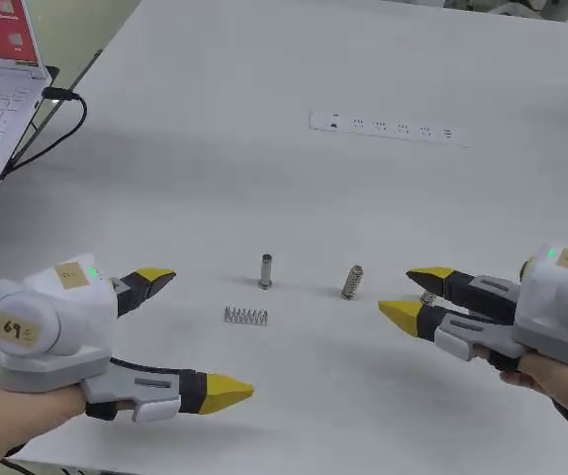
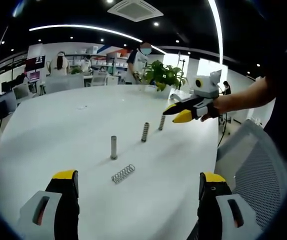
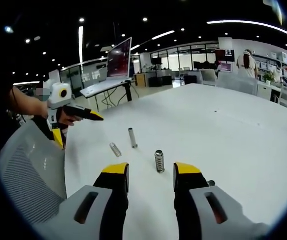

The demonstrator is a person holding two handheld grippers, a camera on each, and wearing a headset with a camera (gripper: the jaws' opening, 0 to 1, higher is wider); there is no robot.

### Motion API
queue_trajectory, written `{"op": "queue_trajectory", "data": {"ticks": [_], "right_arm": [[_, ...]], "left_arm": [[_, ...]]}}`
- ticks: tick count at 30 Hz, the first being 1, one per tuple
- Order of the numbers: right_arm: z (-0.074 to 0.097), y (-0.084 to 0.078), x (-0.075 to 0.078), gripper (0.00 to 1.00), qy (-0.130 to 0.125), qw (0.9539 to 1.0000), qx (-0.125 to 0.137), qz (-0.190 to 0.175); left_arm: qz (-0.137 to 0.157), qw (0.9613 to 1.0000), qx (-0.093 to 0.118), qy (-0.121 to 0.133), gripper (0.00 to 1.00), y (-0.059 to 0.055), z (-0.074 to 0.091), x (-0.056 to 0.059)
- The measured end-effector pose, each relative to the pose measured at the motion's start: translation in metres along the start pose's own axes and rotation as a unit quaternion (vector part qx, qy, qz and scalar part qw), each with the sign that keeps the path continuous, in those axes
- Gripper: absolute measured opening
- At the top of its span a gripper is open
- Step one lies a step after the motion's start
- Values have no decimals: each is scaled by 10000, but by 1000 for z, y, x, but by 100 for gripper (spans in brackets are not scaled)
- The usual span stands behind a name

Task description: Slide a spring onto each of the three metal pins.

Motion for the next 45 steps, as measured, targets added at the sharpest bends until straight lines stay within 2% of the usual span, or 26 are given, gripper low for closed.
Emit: {"op": "queue_trajectory", "data": {"ticks": [4, 14, 17, 24, 34, 45], "right_arm": [[-6, -2, -8, 31, 198, 9995, -141, 185], [-36, 15, -37, 28, 703, 9957, -210, 561], [-46, 19, -45, 27, 839, 9921, -293, 885], [-64, 27, -63, 27, 1094, 9882, -314, 1027], [-94, 21, -90, 25, 1452, 9807, -516, 1204], [-116, 6, -96, 21, 1534, 9759, -840, 1306]], "left_arm": [[2, 10000, -6, 0, 98, 0, 0, 0], [5, 10000, -28, -6, 98, 0, 3, 0], [13, 10000, -21, 2, 98, 0, 3, -1], [20, 10000, -33, 5, 98, -2, 4, -1], [6, 10000, -47, -4, 98, -4, 4, -1], [31, 10000, -86, 0, 98, -7, 6, 0]]}}
Point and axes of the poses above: the centre of the closed fingertips' face, and the gripper's own axes: z roughly backward along the fingers, x roughly to its right, y roughly out of its top, the point moved 1 cm from there along z, roughly backward along the fingers, and after that the axes turned 4 degrees about -x, right-handed, at the moved point
